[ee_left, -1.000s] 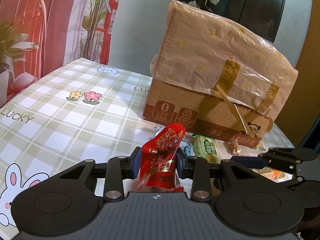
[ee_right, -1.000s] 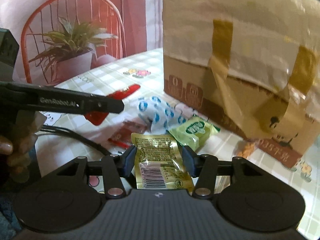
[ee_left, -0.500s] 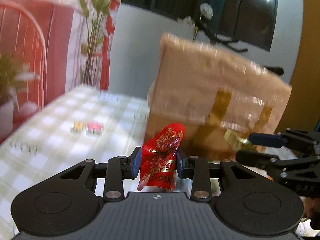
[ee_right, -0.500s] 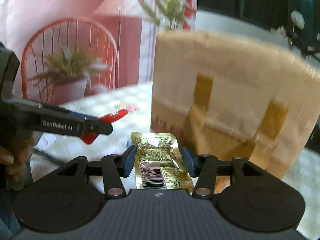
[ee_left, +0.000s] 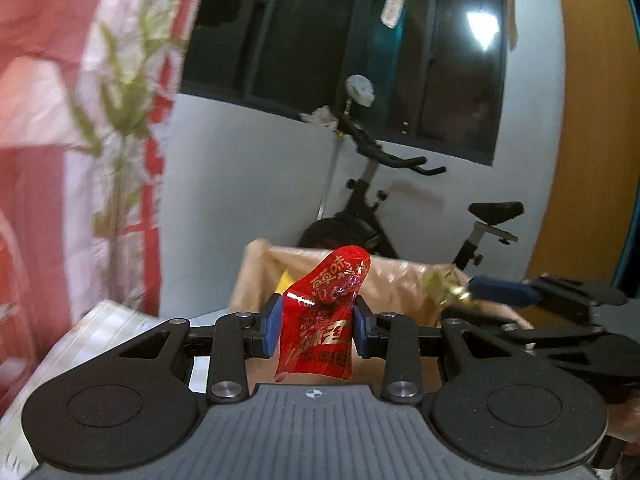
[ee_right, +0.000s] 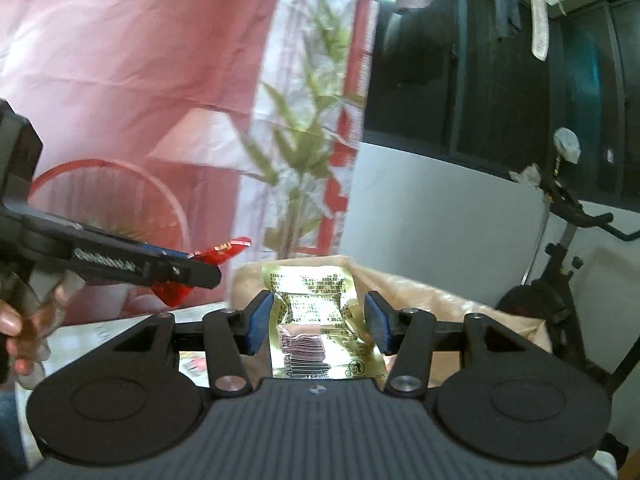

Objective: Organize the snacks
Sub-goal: 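Carry both packets over the box and open both tools to drop them, then reach the left tool to the blue-white bar while the right tool reaches the green packet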

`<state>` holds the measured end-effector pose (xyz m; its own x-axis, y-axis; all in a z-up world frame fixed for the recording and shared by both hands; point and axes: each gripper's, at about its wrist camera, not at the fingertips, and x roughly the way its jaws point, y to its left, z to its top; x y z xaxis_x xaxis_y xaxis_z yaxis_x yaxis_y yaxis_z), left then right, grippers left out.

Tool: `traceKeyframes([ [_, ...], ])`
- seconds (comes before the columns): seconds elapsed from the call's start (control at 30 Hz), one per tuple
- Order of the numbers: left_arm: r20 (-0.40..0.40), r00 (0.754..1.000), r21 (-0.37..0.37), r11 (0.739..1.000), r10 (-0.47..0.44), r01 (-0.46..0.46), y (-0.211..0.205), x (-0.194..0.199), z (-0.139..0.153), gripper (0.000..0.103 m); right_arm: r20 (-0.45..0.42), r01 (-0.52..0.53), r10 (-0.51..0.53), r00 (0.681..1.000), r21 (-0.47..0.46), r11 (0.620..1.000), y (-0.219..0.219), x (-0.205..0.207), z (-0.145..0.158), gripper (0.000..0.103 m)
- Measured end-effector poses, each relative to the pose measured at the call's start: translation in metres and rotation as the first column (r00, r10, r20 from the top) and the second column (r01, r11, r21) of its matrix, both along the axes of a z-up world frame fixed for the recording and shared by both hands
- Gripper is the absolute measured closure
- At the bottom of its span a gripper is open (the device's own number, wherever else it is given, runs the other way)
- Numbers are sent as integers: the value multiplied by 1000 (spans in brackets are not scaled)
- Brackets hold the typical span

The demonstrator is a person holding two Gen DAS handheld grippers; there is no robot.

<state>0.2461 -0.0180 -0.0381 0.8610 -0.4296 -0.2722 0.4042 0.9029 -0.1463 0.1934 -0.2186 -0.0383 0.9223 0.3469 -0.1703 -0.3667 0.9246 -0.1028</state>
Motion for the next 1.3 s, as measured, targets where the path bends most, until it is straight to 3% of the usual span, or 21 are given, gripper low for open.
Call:
traceKeyframes([
  [0.17,-56,998,33,999,-30,31,-40,47,5,65,-113,113,-109,988,34,993,-35,56,-1,50],
  [0.23,-60,998,54,998,-35,38,-53,58,2,57,-171,168,-156,973,60,984,-48,76,-5,50],
  [0.3,-76,996,77,995,-54,60,-62,66,-3,38,-220,216,-193,956,86,972,-60,89,-8,48],
  [0.37,-93,994,84,994,-56,64,-64,73,-8,34,-250,245,-213,945,105,964,-67,93,-11,45],
  [0.5,-101,994,91,994,-50,60,-56,73,-10,32,-239,234,-198,951,134,963,-74,81,-12,39],
  [0.67,-100,993,66,996,-60,67,-31,52,-4,32,-202,189,-149,968,199,962,-74,53,-4,39],
  [0.8,-82,987,58,988,-140,145,-8,25,-2,32,-139,124,-93,986,228,966,-56,25,7,39],
  [1.0,-86,986,58,988,-140,145,32,-14,-17,32,-88,15,9,996,269,963,-27,-18,1,39],
  [1.23,-182,980,46,994,-86,96,55,-31,-58,34,-152,-41,82,985,258,965,7,-38,-33,39],
  [1.3,-224,972,43,995,-76,87,56,-29,-73,34,-197,-51,105,975,260,964,12,-39,-47,45],
])
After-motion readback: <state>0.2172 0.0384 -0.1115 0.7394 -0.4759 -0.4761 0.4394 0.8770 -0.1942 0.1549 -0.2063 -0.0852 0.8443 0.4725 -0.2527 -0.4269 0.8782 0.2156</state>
